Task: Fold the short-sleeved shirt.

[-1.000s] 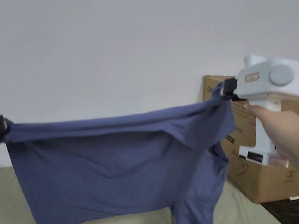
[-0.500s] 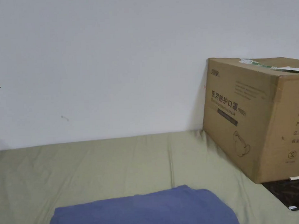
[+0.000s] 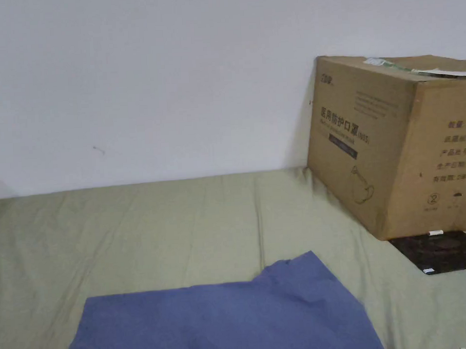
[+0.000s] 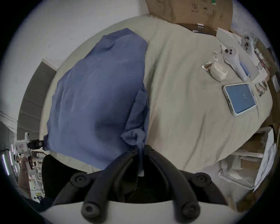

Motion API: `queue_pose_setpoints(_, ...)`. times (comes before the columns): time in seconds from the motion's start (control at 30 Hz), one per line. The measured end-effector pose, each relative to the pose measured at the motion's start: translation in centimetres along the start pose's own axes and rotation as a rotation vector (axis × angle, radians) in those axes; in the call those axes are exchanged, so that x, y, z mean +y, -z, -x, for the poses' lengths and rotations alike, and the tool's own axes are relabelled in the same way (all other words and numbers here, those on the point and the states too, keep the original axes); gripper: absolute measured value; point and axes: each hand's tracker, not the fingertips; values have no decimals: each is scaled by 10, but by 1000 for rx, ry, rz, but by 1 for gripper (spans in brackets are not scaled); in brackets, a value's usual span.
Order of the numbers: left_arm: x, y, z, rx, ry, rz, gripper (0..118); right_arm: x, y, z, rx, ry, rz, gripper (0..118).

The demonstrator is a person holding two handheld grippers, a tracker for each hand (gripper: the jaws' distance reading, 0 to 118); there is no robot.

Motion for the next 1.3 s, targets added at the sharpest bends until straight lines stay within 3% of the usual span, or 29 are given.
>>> queue_pose_setpoints(0.03, 1, -2, 2, 4, -19, -30, 105, 1, -2, 3, -7, -1, -6, 14)
queue_pose_setpoints(0.1, -1, -9, 1, -43, -96, -65, 104, 2, -7, 7, -10, -18, -52, 78)
queue_pose_setpoints(0.13, 0, -11, 4, -113, -129, -93, 104, 1, -9, 9, -1, -22, -73, 103)
queue_pose_setpoints(0.17, 1, -14, 4, -150, -151, -128, 104, 0, -10, 11, 5, -22, -87, 118)
queue_pose_setpoints(0.3, 2, -48, -21, -143, -71, -298, 107, 2, -35, 27, 81, 7, -222, 118)
queue_pose_setpoints(0.47, 20, -83, -59, -109, 72, -461, 106, 24, -69, 66, 108, -76, -421, 118)
queue_pose_setpoints(0.5, 25, -86, -65, -117, 86, -464, 96, 30, -73, 74, 131, -86, -445, 116)
queue_pose_setpoints(0.53, 32, -88, -71, -108, 97, -477, 76, 34, -77, 81, 158, -90, -486, 110)
queue_pose_setpoints(0.57, 40, -87, -78, -98, 111, -489, 34, 40, -80, 88, 178, -85, -534, 86)
queue_pose_setpoints(0.6, 49, -86, -85, -90, 124, -494, 3, 45, -79, 95, 186, -100, -539, 48)
queue_pose_setpoints(0.63, 61, -83, -89, -77, 143, -491, 0, 54, -75, 100, 165, -107, -555, 2)
queue_pose_setpoints(0.67, 78, -78, -90, -83, 139, -474, 0, 63, -71, 104, 135, -117, -575, 0)
queue_pose_setpoints(0.73, 111, -65, -87, -92, 129, -467, 0, 82, -62, 107, 203, -123, -534, 0)
queue_pose_setpoints(0.87, 210, -13, -62, -37, 81, -393, 0, 107, -42, 122, 180, -145, -513, 0)
queue_pose_setpoints(0.93, 257, 19, -48, -3, 123, -338, 2, 117, -30, 123, 178, -149, -491, 0)
queue_pose_setpoints(0.97, 278, 39, -37, 55, 137, -352, 14, 121, -23, 122, 170, -152, -478, 0)
queue_pose_setpoints(1.0, 299, 58, -27, 77, 139, -338, 34, 125, -17, 121, 161, -153, -466, 0)
queue_pose_setpoints(1.03, 315, 72, -20, 67, 123, -321, 68, 128, -10, 121, 154, -150, -455, 0)
queue_pose_setpoints(1.07, 329, 88, -12, 42, 84, -290, 114, 131, -4, 118, 148, -138, -438, 0)
queue_pose_setpoints(1.1, 339, 103, -6, 25, 60, -259, 117, 134, 2, 114, 151, -122, -422, 0)
queue_pose_setpoints(1.17, 352, 109, -1, 26, 60, -281, 111, 141, 13, 106, 166, -91, -399, 0)
queue_pose_setpoints(1.23, 361, 118, 1, 111, 70, -264, 111, 148, 21, 97, 147, -66, -412, 0)
queue_pose_setpoints(1.3, 359, 171, 1, 117, 88, -219, 110, 161, 30, 88, 129, -39, -396, 0)
